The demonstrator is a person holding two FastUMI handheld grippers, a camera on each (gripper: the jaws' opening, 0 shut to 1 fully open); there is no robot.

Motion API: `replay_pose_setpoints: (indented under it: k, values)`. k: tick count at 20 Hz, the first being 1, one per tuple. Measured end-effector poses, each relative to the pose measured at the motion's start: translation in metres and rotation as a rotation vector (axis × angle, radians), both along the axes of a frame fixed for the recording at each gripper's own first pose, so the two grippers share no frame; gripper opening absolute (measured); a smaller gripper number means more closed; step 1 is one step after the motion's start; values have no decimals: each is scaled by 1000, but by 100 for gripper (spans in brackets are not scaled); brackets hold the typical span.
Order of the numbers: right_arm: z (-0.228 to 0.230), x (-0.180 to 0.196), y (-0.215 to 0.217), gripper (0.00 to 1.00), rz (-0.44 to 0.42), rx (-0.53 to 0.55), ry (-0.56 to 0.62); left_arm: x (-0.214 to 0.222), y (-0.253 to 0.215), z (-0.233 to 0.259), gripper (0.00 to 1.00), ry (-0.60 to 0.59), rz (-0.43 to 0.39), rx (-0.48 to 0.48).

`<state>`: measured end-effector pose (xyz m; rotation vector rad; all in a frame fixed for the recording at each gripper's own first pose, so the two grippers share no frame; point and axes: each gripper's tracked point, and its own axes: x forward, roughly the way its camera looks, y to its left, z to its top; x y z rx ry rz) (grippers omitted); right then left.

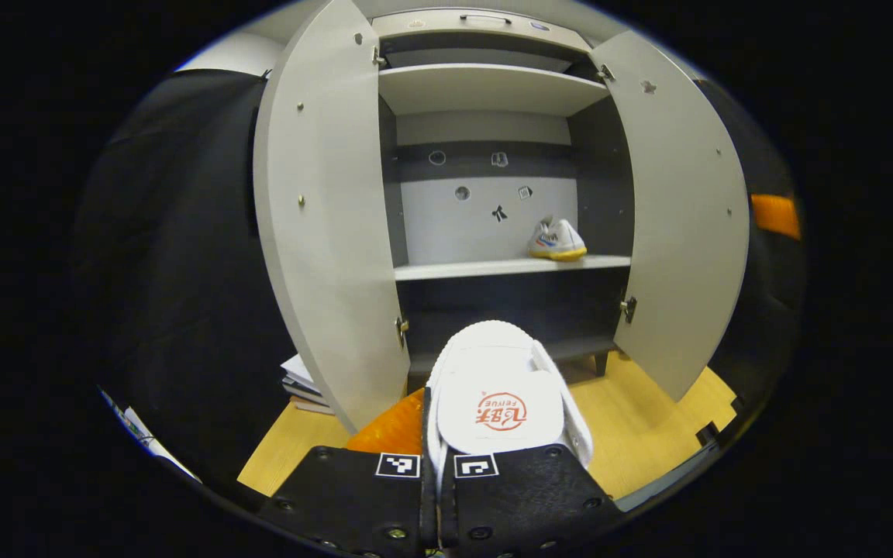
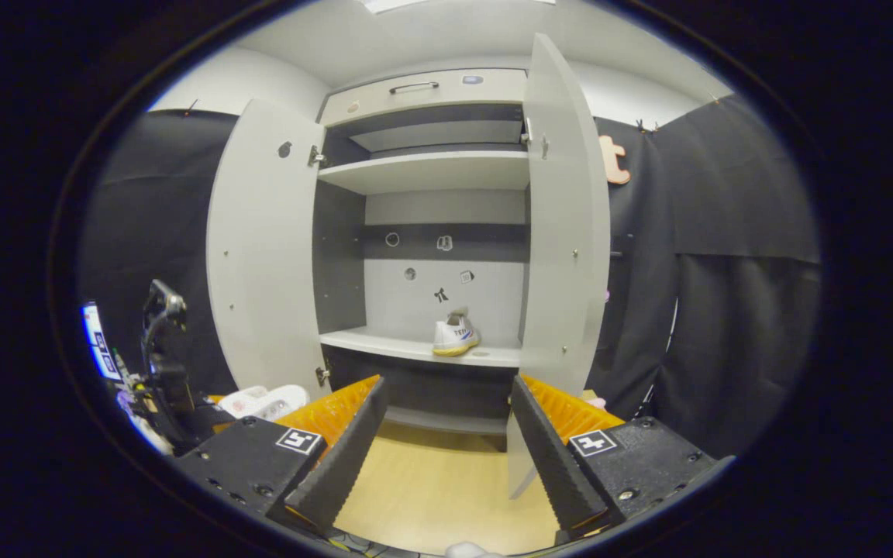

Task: Grab one shoe with the right hand and put it into the shoe cabinet, grab the other shoe with the left hand and put it into the shoe cabinet; then close the right door with the right hand and the left door with the left hand.

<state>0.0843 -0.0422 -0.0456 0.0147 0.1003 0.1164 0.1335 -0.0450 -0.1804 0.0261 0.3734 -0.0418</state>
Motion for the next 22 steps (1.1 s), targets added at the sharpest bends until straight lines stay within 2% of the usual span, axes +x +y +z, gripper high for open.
replay_pose_setpoints:
  k: [2, 4, 6, 9, 11, 15, 17, 22]
  values:
    - [-1, 5, 1, 100, 17, 0, -3, 27, -6, 42, 2, -50, 6, -25]
    - [-4, 10, 1, 100, 31, 1, -1, 65, -10, 84, 2, -131, 2, -4]
    - [-5, 15, 4, 100, 56, 5, 3, 100, -12, 110, 2, -171, 27, 0]
    - [-5, 24, 4, 100, 79, 25, 7, 154, -25, 140, 2, -212, 31, -45]
    - [-6, 30, 4, 100, 92, 28, 15, 191, -32, 153, 2, -239, 36, -11]
    - [-9, 41, 7, 100, 102, 22, 32, 259, -50, 149, 2, -223, 31, -45]
    - [-10, 44, 9, 100, 105, 19, 41, 288, -56, 138, 2, -212, 32, -32]
    - [-22, 49, 6, 100, 84, -8, 74, 360, -57, 73, 2, -100, 57, -9]
